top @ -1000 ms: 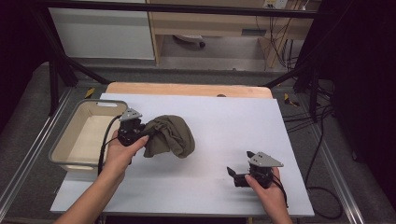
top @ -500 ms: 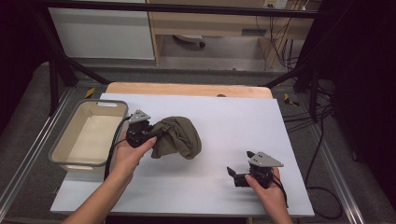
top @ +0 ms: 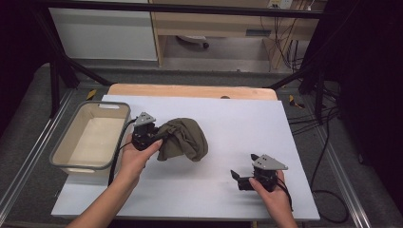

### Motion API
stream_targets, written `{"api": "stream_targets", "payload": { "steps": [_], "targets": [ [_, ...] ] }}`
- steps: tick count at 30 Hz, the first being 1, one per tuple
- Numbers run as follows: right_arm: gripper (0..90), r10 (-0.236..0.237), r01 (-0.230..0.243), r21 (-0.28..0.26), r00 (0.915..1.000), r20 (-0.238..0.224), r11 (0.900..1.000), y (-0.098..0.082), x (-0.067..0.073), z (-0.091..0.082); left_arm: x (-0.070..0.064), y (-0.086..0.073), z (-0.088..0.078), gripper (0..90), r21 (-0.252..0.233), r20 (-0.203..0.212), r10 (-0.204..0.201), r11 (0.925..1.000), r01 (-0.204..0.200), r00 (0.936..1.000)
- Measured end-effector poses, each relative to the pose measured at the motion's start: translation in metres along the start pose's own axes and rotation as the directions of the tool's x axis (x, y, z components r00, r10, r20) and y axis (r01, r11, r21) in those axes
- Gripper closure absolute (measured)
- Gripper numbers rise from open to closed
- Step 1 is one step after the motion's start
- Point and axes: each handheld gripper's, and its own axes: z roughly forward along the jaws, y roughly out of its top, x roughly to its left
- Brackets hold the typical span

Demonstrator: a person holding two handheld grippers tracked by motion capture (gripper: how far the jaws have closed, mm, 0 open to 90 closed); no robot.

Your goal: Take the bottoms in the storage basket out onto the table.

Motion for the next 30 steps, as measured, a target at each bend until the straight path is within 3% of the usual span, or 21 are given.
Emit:
{"api": "stream_targets", "payload": {
  "steps": [6, 11, 30],
  "targets": [
    [3.0, -0.003, 0.003, 0.0, 1.0, 0.0, 1.0, 0.0, 0.0, 0.0, -0.003, 0.0, 0.0, 63.3, -0.014, -0.003, 0.024, 0.9996, -0.024, 0.9997],
    [3.0, -0.002, 0.002, 0.0, 1.0, -0.001, 1.0, 0.0, 0.0, 0.001, -0.005, 0.001, 0.002, 63.3, -0.017, 0.008, 0.012, 0.9998, -0.012, 0.9999],
    [3.1, 0.002, -0.002, -0.003, 1.0, -0.001, 1.0, 0.003, 0.001, 0.005, -0.015, -0.004, 0.024, 63.2, 0.023, 0.015, 0.014, 0.9996, -0.014, 0.9998]
  ]
}}
